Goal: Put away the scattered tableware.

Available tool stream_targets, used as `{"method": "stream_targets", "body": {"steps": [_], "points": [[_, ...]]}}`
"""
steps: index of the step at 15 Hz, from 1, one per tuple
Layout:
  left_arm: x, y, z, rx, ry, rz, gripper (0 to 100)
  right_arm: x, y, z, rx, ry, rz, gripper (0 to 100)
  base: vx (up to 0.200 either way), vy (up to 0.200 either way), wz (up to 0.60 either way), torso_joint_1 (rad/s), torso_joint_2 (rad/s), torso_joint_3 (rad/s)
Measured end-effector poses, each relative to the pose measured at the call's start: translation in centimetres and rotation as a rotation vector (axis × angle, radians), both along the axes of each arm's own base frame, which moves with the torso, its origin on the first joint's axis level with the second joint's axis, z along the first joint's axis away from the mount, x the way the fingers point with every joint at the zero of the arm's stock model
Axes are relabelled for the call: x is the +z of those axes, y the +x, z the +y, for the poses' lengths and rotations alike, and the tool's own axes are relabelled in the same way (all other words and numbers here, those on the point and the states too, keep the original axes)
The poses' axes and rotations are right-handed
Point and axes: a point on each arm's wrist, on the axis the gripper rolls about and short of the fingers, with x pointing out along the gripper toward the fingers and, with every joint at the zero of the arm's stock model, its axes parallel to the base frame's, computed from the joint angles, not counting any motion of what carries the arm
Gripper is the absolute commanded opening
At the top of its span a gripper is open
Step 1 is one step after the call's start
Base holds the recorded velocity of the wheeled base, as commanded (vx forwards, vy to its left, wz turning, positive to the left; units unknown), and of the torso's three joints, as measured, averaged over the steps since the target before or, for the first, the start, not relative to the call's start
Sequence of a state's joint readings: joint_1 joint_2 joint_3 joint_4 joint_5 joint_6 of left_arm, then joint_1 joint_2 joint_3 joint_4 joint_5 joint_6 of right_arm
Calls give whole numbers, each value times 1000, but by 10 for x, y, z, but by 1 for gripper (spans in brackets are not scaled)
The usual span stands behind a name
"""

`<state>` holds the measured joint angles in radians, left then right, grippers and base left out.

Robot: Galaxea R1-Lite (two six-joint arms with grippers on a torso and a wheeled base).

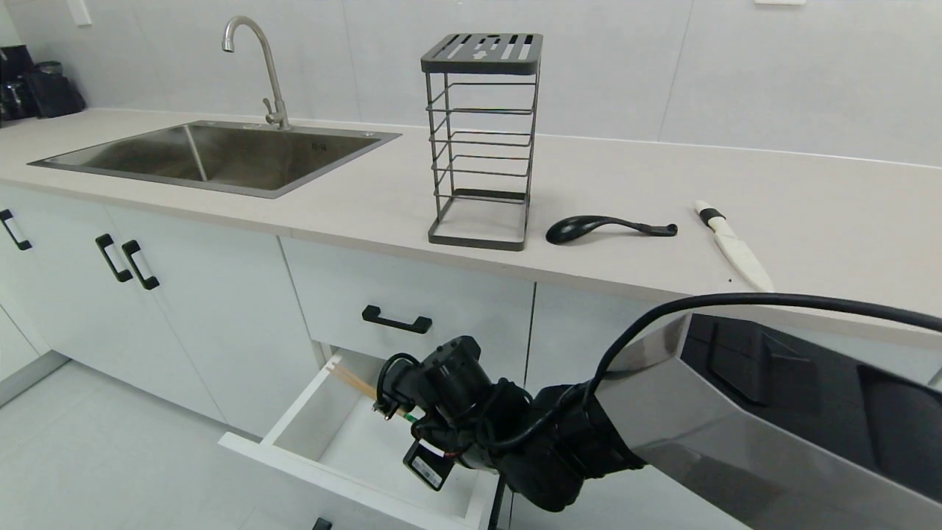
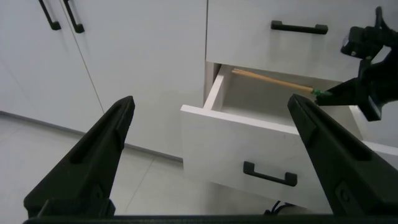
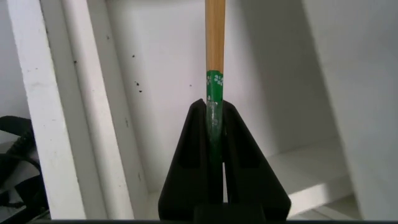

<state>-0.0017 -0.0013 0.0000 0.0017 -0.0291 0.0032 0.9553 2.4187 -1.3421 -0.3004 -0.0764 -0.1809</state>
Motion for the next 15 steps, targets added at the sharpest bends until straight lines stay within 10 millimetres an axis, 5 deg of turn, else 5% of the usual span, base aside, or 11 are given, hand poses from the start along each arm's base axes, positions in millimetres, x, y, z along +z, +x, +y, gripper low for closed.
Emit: {"method": "stream_targets", "body": {"steps": [15], "points": [[0, 0, 0, 0, 0, 0, 100, -32, 27, 9, -44, -31, 21, 0, 0, 0, 0, -22, 69, 26]]}}
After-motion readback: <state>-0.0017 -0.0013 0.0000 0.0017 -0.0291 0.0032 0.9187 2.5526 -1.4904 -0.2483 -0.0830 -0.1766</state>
